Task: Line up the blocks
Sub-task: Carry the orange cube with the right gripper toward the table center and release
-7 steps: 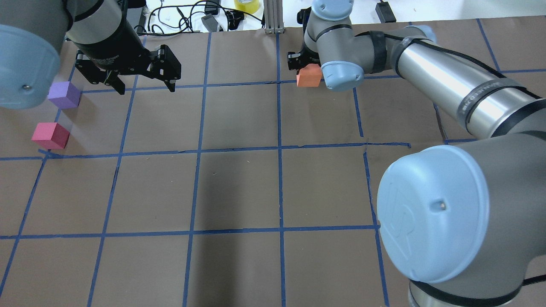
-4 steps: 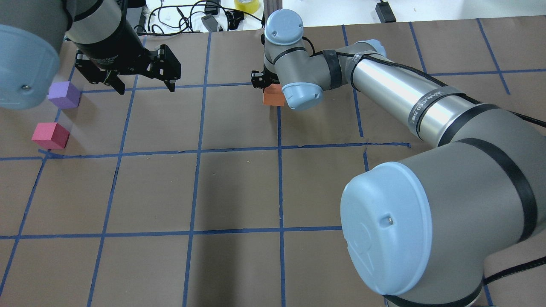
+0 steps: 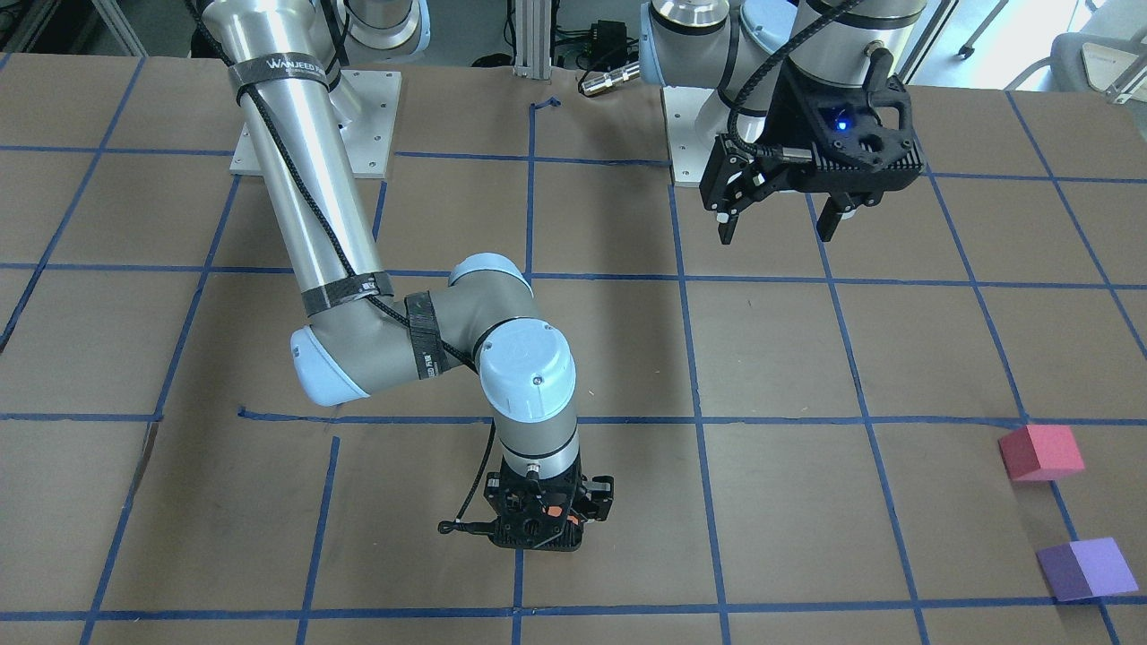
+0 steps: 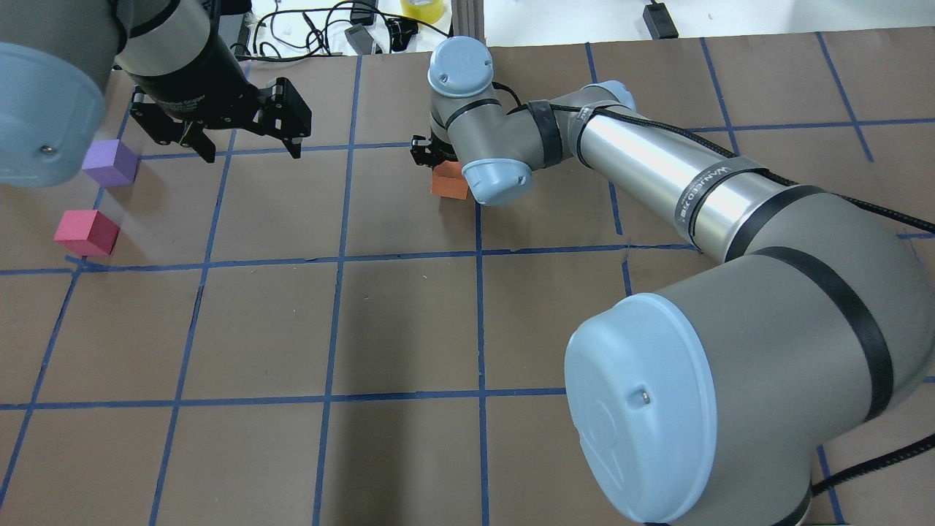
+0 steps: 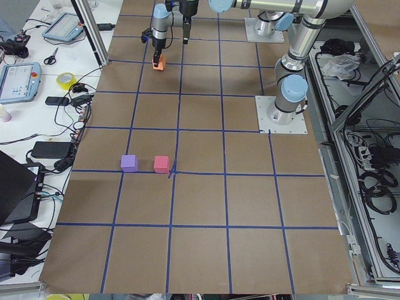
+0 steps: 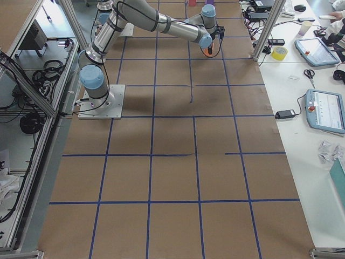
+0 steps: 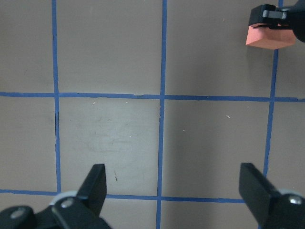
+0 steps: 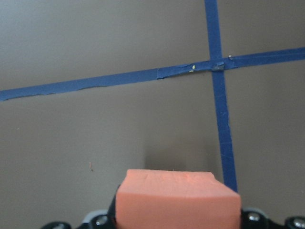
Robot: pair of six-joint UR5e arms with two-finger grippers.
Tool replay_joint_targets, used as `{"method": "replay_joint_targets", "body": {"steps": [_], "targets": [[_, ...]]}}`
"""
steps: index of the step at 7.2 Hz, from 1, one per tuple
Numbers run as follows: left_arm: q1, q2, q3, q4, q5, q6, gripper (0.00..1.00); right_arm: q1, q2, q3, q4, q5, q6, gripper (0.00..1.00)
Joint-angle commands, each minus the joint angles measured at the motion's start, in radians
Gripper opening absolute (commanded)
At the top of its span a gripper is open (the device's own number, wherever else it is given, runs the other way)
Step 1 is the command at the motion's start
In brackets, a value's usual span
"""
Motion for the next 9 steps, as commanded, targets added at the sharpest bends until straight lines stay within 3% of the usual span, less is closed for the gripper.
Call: {"method": "replay_joint_targets", "body": {"steps": [1,3,4,6,8,9], "targets": [[-0.003,-0.018,0.001,0.003,-0.002,0.008,1.00,0.001,-0.010,0.000,0.007,0.004,0.014,1.00],[-0.001,-0.052,0.004,0.023,-0.011,0.007,1.00,-0.022,-0.102,-0.003,0.157,0.002,-0.013,1.00],[0.000,-0.091,0.003,0.118,-0.017,0.009,1.00,-0.045,-0.177,0.004,0.224,-0.001,-0.103,1.00],[0.000,-0.240,0.006,0.254,-0.028,0.004,1.00,-0.123,-0.336,0.009,0.440,-0.007,-0.235,1.00],[-0.006,-0.407,0.032,0.377,-0.112,-0.014,1.00,-0.218,-0.450,0.027,0.566,-0.013,-0.346,1.00],[-0.042,-0.470,0.068,0.423,-0.105,-0.019,1.00,-0.242,-0.507,0.063,0.607,-0.016,-0.401,1.00]]}}
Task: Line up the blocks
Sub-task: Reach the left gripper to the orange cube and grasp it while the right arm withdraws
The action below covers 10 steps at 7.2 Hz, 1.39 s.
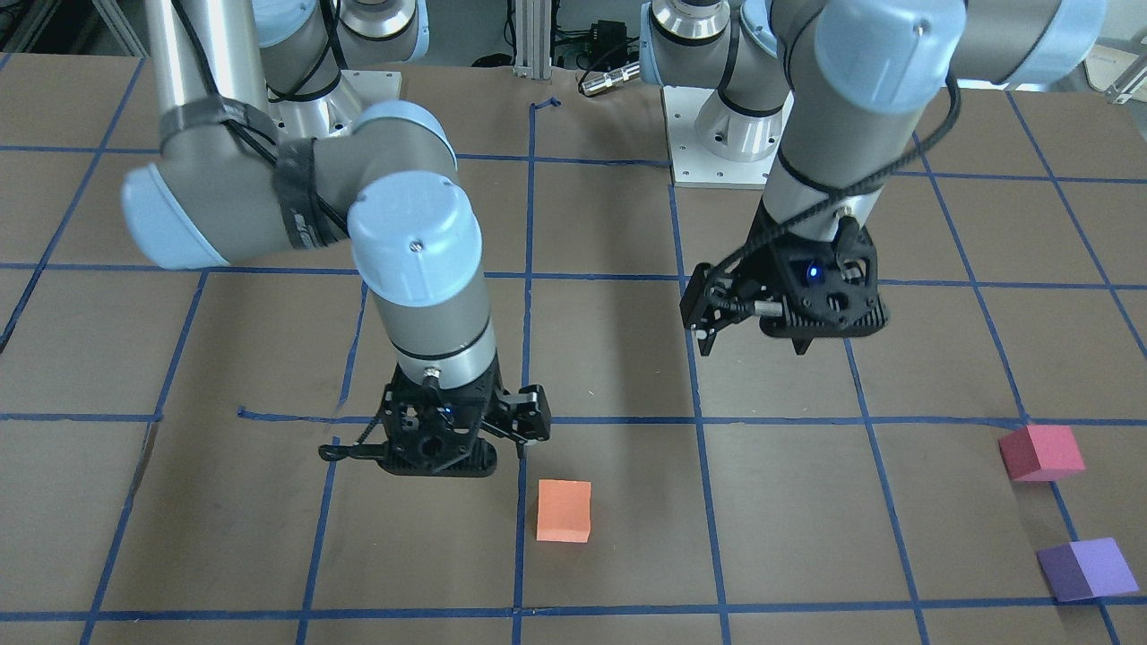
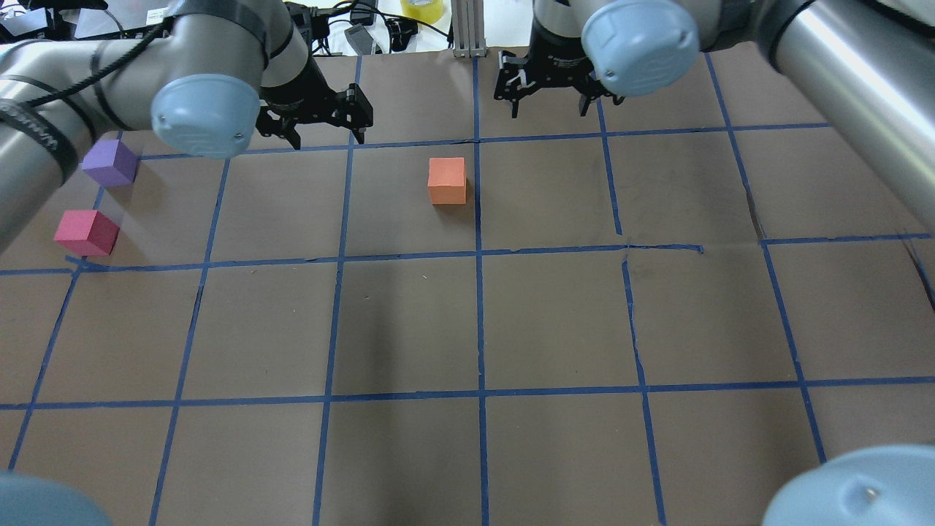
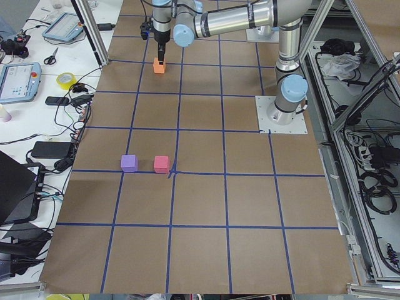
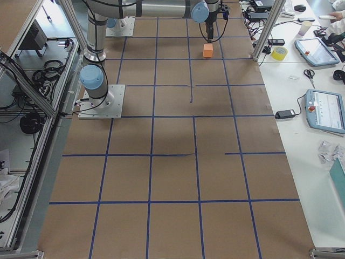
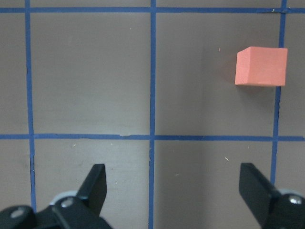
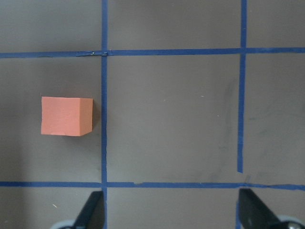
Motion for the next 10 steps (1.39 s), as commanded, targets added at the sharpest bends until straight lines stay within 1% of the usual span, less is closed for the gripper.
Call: {"method": "replay_joint_targets", "body": {"steps": [1,2,3,4,5,9,10], "targets": [[-0.072,-0.172,0.082,0.131,-0.010,-0.076,1.00,-0.045,-0.146,0.102,0.086,-0.005,-0.095,1.00],[-0.114,-0.241,0.134,0.174,-0.002,-0.145,1.00,-0.045,-0.238,0.171,0.091,-0.005,-0.096,1.00],[-0.156,-0.298,0.183,0.176,0.048,-0.185,1.00,-0.046,-0.274,0.198,0.088,-0.007,-0.088,1.00],[-0.172,-0.338,0.211,0.176,0.052,-0.183,1.00,-0.049,-0.265,0.200,0.072,0.001,-0.076,1.00],[-0.173,-0.364,0.216,0.176,0.052,-0.186,1.00,-0.051,-0.265,0.201,0.080,-0.019,-0.068,1.00],[-0.213,-0.371,0.205,0.174,0.053,-0.193,1.00,-0.058,-0.296,0.207,0.106,-0.034,-0.089,1.00],[-0.212,-0.369,0.196,0.168,0.055,-0.180,1.00,-0.060,-0.302,0.210,0.104,-0.034,-0.155,1.00]]}}
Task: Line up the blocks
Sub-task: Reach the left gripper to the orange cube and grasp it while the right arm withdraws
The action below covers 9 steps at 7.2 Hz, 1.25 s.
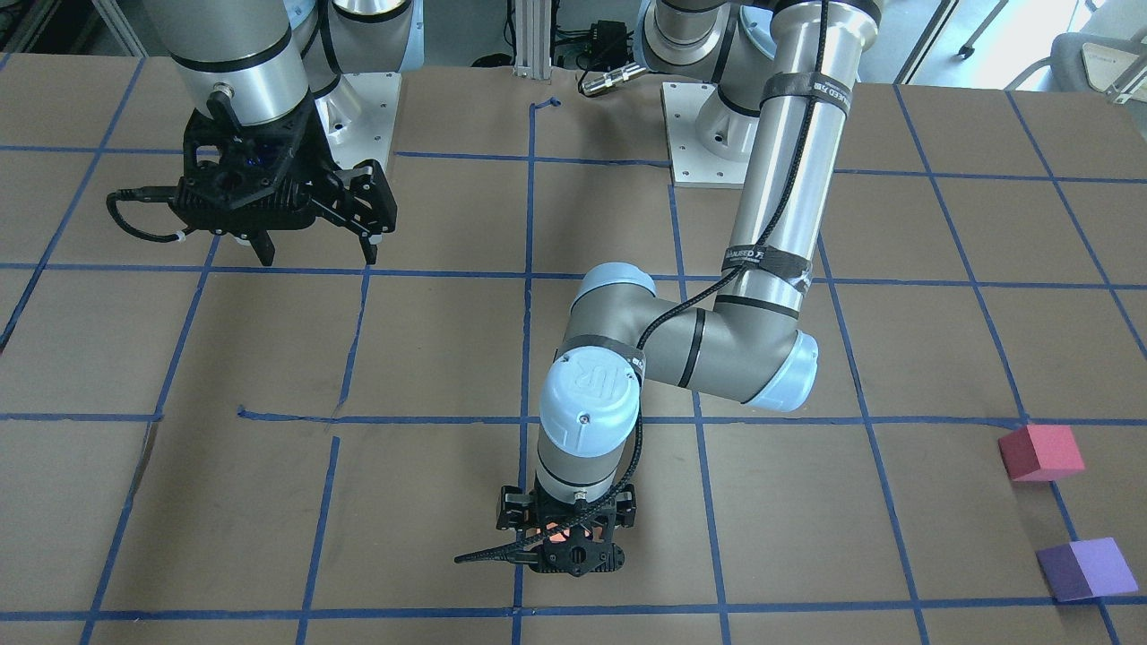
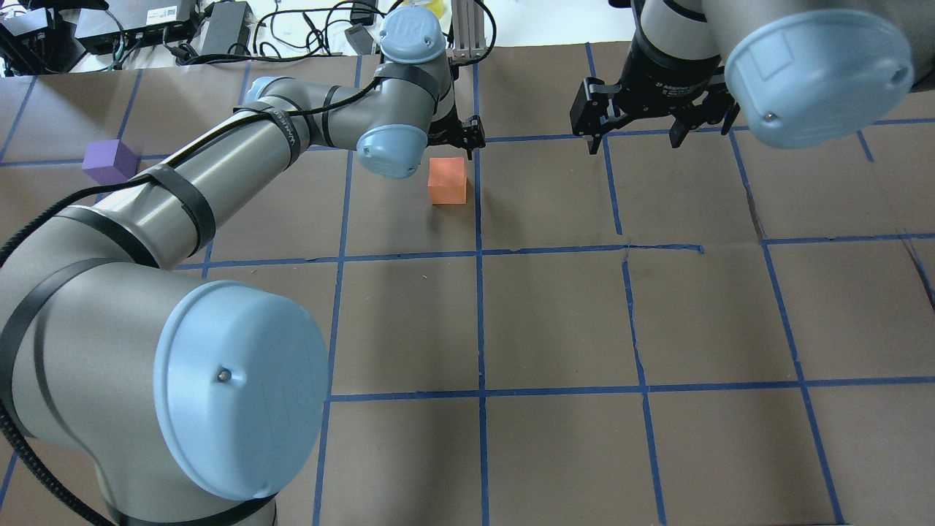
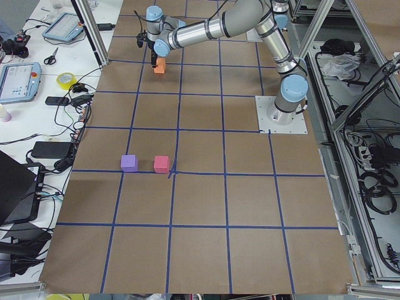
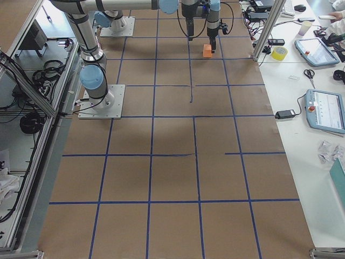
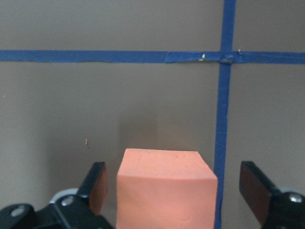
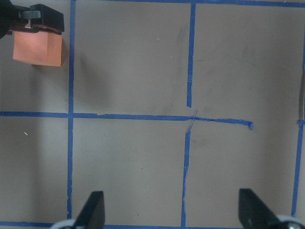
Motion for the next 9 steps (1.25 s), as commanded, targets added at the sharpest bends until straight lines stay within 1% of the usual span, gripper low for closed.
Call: {"method": "replay_joint_targets", "body": {"steps": [1,2,3,4,5,6,7,8,9], "targets": [[-0.003,0.000,-0.014,-0.008,0.002,0.018,1.00,-0.005,-0.014,0.003,-0.016,-0.001,-0.145,1.00],[-0.003,-0.001,-0.015,-0.011,0.008,0.017,1.00,-0.010,-0.021,0.005,-0.006,-0.001,-0.146,1.00],[-0.003,-0.007,-0.017,-0.025,0.066,0.038,0.90,-0.059,-0.027,0.005,0.005,0.002,-0.157,1.00],[-0.003,-0.009,-0.024,-0.025,0.072,0.046,0.85,-0.083,-0.034,0.008,0.022,0.005,-0.157,1.00],[-0.003,-0.009,-0.026,-0.024,0.068,0.040,0.75,-0.087,-0.048,0.012,0.035,0.008,-0.152,1.00],[-0.003,-0.006,-0.024,-0.024,0.066,0.038,0.44,-0.088,-0.060,0.017,0.036,0.007,-0.145,1.00],[-0.004,-0.004,-0.023,-0.024,0.065,0.037,0.31,-0.088,-0.067,0.022,0.039,0.003,-0.140,1.00],[-0.003,0.011,-0.020,-0.024,0.077,0.033,0.23,-0.087,-0.088,0.022,0.105,0.008,-0.140,1.00],[0.008,0.026,-0.011,-0.022,0.075,0.033,0.23,-0.087,-0.090,0.022,0.120,0.008,-0.140,1.00]]}}
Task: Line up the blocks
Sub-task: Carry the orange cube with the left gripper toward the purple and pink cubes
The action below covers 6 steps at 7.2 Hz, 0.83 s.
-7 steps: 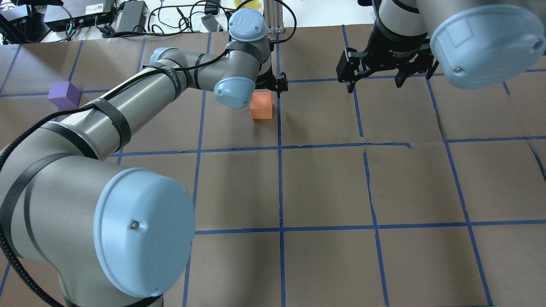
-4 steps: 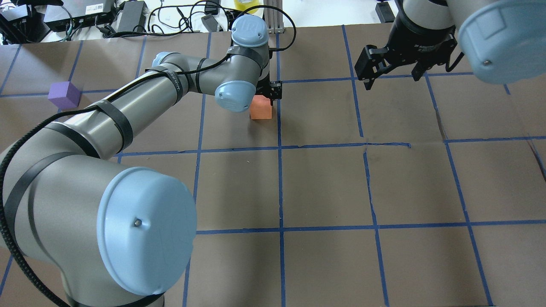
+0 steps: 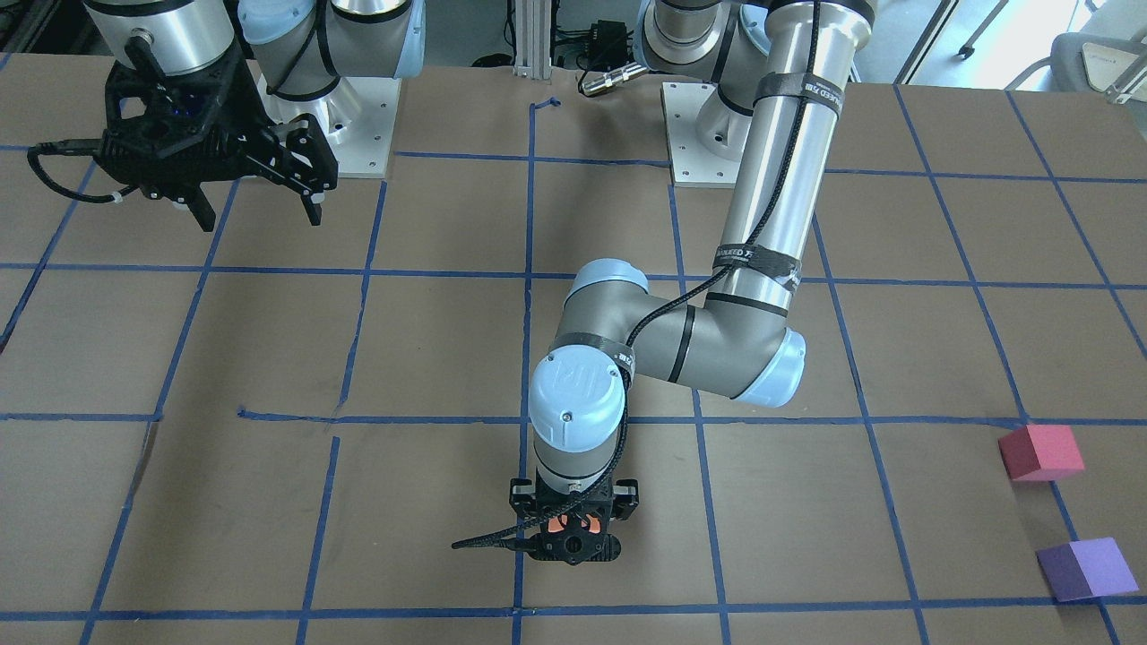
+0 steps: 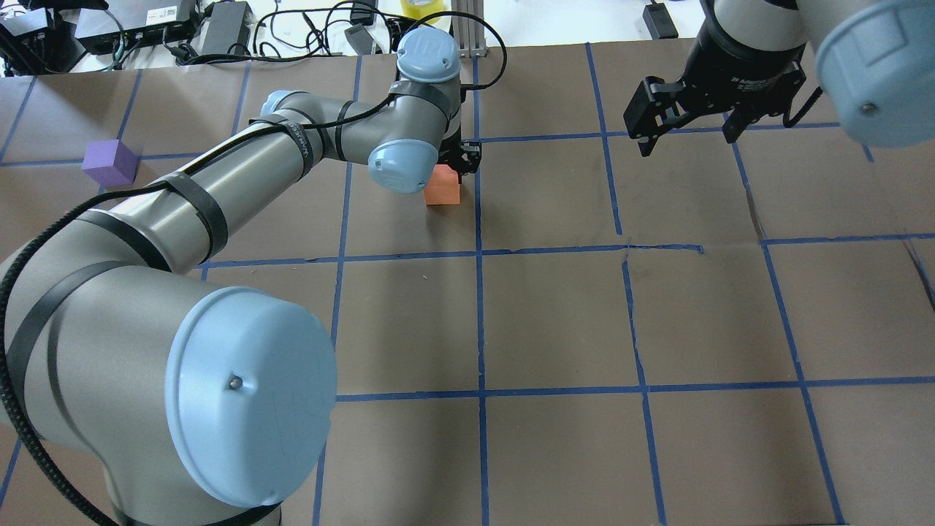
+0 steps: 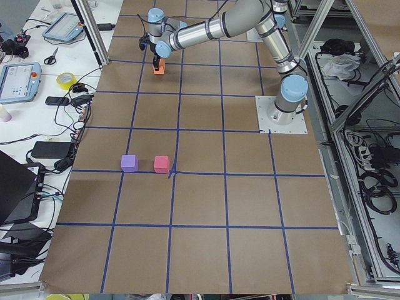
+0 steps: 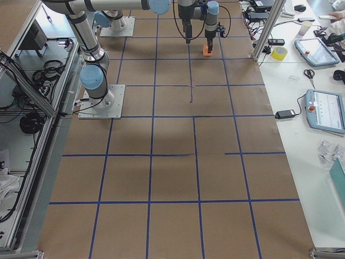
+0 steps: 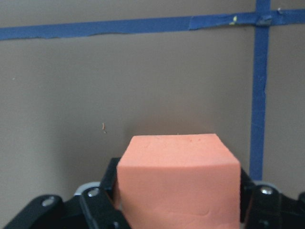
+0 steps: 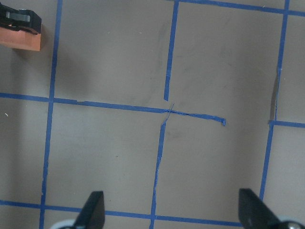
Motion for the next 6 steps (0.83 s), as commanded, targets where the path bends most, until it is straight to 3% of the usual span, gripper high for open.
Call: {"method": "replay_joint_targets", "body": {"steps": [1,4,5,6], "targets": [[0.054,0.023,0.010,0.009,0.003,-0.010,0.14,0.000,-0.012,0.001,0.034,0.001,0.001,1.00],[0.366,0.059,-0.006,0.007,-0.029,0.189,0.11,0.002,-0.010,0.001,0.030,-0.003,0.001,1.00],[0.448,0.068,-0.013,0.013,-0.032,0.248,0.00,0.002,-0.010,0.001,0.028,-0.006,-0.001,1.00],[0.531,0.085,-0.031,0.015,-0.034,0.326,0.00,0.002,-0.010,0.001,0.027,-0.006,-0.001,1.00]]}}
